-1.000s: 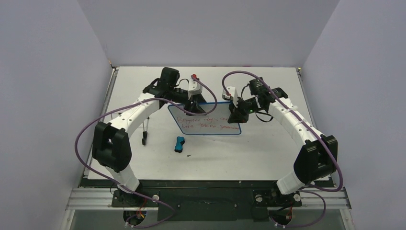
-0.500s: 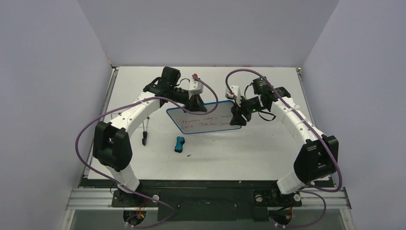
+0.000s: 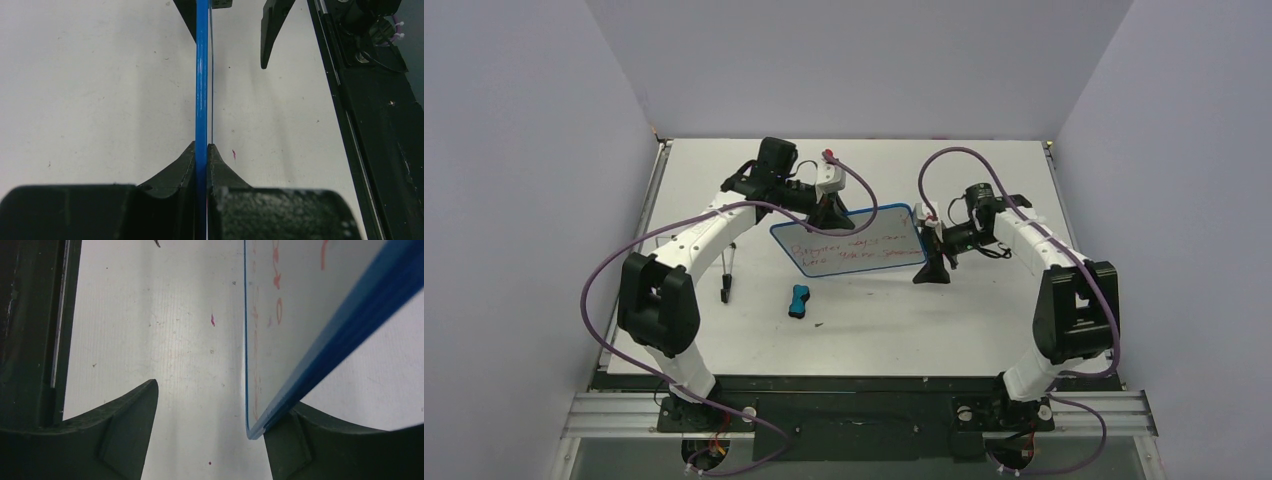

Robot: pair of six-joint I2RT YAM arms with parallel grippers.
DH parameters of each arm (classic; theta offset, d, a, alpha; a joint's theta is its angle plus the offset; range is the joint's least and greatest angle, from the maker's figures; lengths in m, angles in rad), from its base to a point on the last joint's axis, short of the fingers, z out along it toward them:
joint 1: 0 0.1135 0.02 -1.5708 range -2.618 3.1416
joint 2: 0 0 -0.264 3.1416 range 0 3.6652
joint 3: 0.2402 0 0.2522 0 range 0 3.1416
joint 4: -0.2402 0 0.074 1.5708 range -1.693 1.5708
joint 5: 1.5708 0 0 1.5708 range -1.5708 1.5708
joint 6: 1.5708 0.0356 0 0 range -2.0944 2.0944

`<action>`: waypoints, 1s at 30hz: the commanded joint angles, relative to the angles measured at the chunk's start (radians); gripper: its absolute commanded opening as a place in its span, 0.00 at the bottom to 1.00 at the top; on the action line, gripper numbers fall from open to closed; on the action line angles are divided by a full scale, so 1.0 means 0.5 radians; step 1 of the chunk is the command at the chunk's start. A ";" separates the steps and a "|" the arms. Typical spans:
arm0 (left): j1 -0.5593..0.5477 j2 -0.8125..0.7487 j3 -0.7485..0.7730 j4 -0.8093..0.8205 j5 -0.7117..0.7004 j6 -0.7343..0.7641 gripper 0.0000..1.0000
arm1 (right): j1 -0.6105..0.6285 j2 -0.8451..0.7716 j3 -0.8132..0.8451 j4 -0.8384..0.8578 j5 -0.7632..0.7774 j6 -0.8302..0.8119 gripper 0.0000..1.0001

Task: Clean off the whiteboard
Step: Erase the whiteboard at the whiteboard stand.

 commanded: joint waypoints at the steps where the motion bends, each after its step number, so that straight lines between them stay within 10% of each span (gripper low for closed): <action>1: 0.022 -0.027 0.015 0.172 0.146 0.001 0.00 | 0.020 0.085 0.052 -0.038 -0.301 -0.358 0.66; 6: 0.033 -0.016 0.010 0.203 0.171 -0.028 0.00 | 0.020 0.186 0.180 -0.239 -0.364 -0.594 0.58; 10: 0.036 -0.020 0.002 0.220 0.180 -0.034 0.00 | -0.014 0.381 0.456 -1.097 -0.492 -1.386 0.51; 30: 0.058 -0.052 -0.034 0.314 0.186 -0.098 0.00 | -0.050 0.479 0.904 -1.231 -0.213 -0.844 0.58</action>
